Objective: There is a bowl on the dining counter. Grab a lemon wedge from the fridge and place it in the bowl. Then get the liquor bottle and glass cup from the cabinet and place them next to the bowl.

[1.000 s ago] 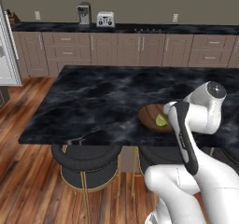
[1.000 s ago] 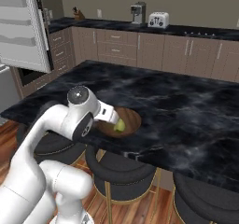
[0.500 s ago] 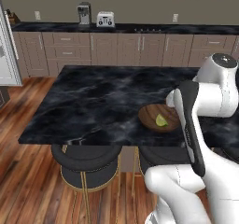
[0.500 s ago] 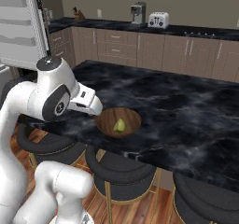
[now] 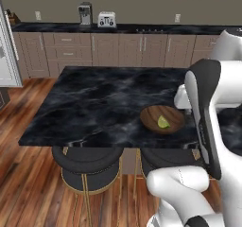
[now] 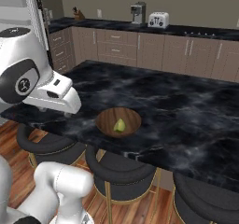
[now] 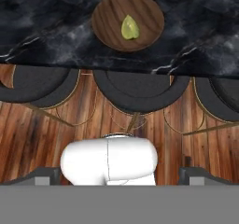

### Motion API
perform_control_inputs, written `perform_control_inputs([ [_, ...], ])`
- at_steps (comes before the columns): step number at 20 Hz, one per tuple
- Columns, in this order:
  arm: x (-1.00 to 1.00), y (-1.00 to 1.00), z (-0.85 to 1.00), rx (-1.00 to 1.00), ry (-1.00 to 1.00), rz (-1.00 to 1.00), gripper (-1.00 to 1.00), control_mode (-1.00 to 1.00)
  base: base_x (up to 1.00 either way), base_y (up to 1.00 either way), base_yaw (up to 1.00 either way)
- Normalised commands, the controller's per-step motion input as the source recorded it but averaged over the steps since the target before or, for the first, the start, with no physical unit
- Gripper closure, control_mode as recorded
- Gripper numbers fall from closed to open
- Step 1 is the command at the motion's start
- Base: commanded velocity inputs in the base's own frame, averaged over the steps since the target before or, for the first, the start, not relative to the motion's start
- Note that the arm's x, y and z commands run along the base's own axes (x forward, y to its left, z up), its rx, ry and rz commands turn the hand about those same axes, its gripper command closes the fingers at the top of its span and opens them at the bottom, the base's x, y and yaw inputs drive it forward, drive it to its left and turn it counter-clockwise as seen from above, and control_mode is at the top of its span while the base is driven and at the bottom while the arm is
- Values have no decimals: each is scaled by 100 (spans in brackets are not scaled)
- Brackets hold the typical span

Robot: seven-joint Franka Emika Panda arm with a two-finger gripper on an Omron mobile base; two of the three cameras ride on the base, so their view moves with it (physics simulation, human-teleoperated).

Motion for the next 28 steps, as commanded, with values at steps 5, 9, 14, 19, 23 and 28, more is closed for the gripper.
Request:
perform_control_inputs([
  [5, -72, 7, 0, 0, -7, 0, -100, -100, 0, 0, 0],
  [9, -7, 0, -2, 0, 1, 0, -100, -100, 0, 0, 0],
  [14, -6, 0, -2, 0, 0, 0, -100, 100, -77, -7, -4],
  [19, 0, 0, 0, 0, 0, 0, -100, 100, -99, -82, -18],
  [23, 0, 0, 0, 0, 0, 0, -100, 100, -47, -100, -10],
  [28, 0, 0, 0, 0, 0, 0, -100, 100, -3, -100, -1],
])
